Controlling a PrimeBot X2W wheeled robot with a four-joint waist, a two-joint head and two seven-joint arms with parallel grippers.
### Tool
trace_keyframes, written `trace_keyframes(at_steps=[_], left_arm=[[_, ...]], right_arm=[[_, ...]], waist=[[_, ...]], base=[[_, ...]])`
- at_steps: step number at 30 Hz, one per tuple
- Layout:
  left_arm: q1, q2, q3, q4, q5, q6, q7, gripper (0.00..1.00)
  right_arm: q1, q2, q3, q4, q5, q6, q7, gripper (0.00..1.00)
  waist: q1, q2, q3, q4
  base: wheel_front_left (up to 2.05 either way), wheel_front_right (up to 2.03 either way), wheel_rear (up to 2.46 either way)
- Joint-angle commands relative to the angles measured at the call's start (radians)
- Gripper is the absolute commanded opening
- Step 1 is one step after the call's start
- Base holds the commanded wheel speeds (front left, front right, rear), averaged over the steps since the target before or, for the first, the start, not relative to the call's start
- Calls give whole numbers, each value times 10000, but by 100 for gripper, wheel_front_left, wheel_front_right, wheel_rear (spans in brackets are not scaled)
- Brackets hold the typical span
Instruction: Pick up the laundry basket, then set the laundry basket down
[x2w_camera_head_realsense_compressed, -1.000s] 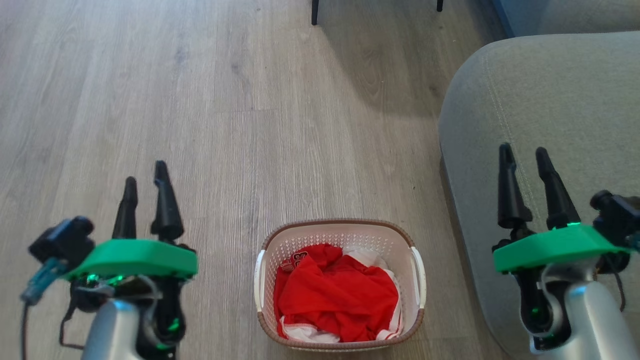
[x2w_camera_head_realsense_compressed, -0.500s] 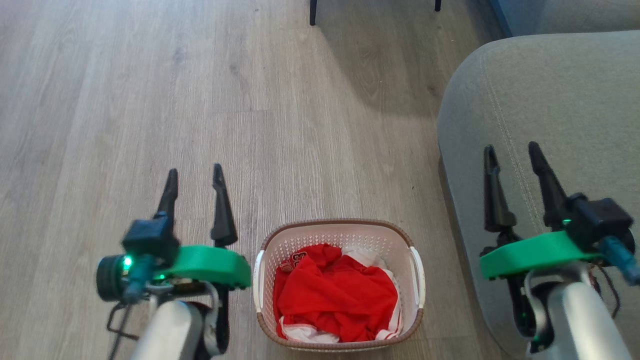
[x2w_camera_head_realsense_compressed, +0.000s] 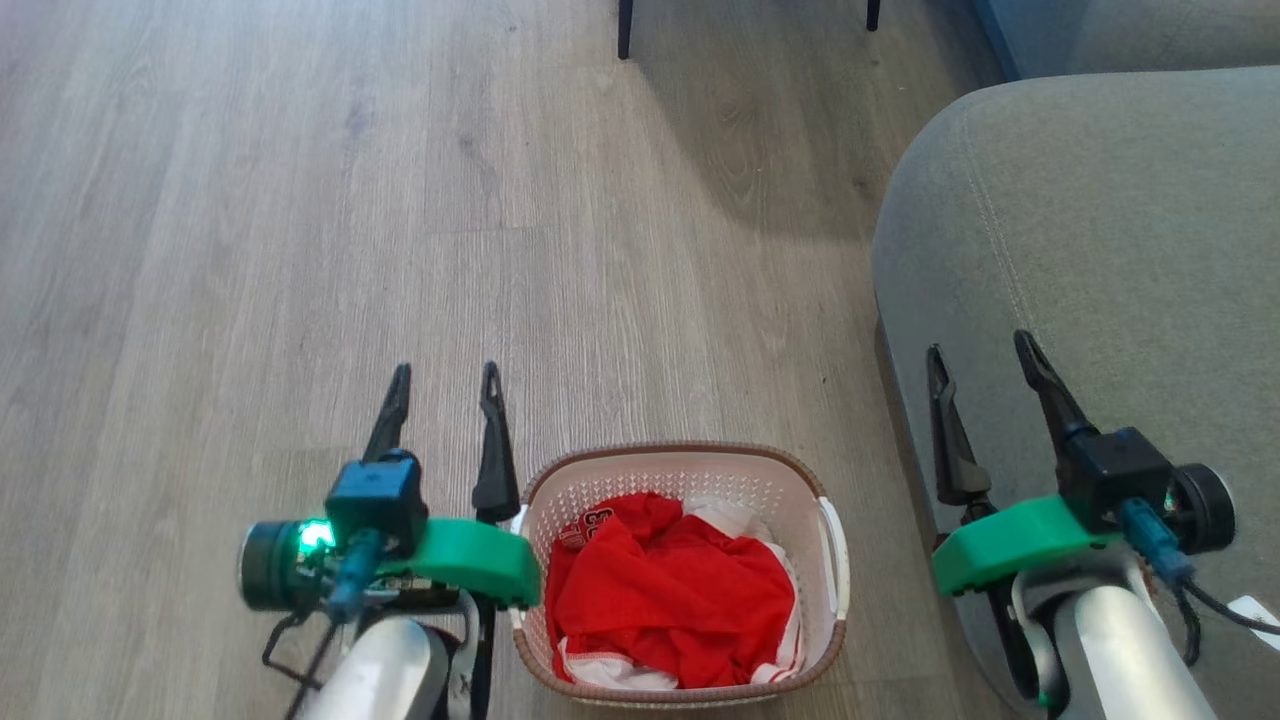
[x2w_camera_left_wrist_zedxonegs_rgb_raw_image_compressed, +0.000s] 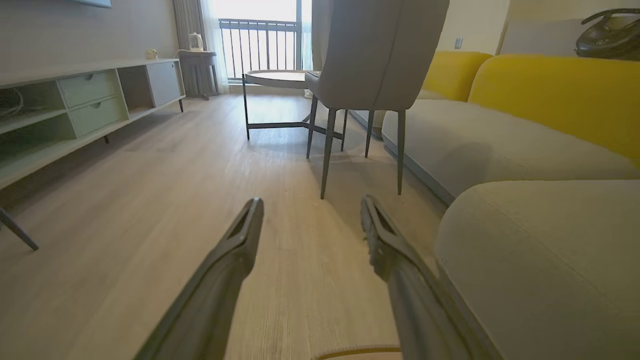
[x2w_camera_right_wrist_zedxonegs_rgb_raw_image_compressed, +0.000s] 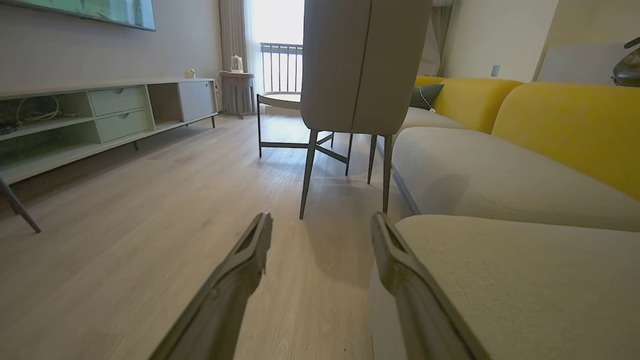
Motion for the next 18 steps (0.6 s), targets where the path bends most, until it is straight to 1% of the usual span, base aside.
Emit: trace_keyframes(at_steps=[1,2,3,4,6,9,11,12,16,18], left_arm=[[-338,-164,486,-326,-184,-536,-153,100],[-238,-270,647,-245,-421,-1019,-183,100],[-138,-372,904,-91,-577,-1368,-211,100],[-68,-485,1315,51,-581,-1445,-240,100],[-22,-653,1874,155,-306,-1620,-299,100],[-54,-770,2175,-28,520,-1794,-387,100],[-77,-804,2250,-302,999,-1807,-446,100],[-26,-815,2290,-358,932,-1904,-476,100],[-42,-825,2440,-762,843,-1801,-490,100],[-14,-826,2450,-849,656,-1843,-490,100]], right_arm=[[-352,10,249,-311,-365,65,-199,100],[-351,16,237,-261,-402,65,-228,100],[-288,24,185,-88,-445,66,-256,100],[-215,35,202,191,-338,66,-286,100],[-354,46,215,99,-482,67,-344,100],[-437,58,191,-230,-839,69,-432,100],[-455,62,216,-449,-1041,70,-490,100],[-465,63,247,-571,-1141,71,-520,100],[-420,69,274,-851,-1174,71,-534,100],[-381,70,291,-897,-1075,71,-534,100]], waist=[[0,0,-6,8],[0,0,-18,13],[0,0,-39,21],[0,0,-64,36],[0,0,-71,27],[0,0,-58,15],[0,0,-41,16],[0,0,-34,14],[0,0,-7,4],[0,0,-1,2]], base=[[0,0,0],[0,0,0],[0,0,0],[0,0,0],[0,0,0],[0,0,0],[0,0,0],[0,0,0],[0,0,0],[0,0,0]])
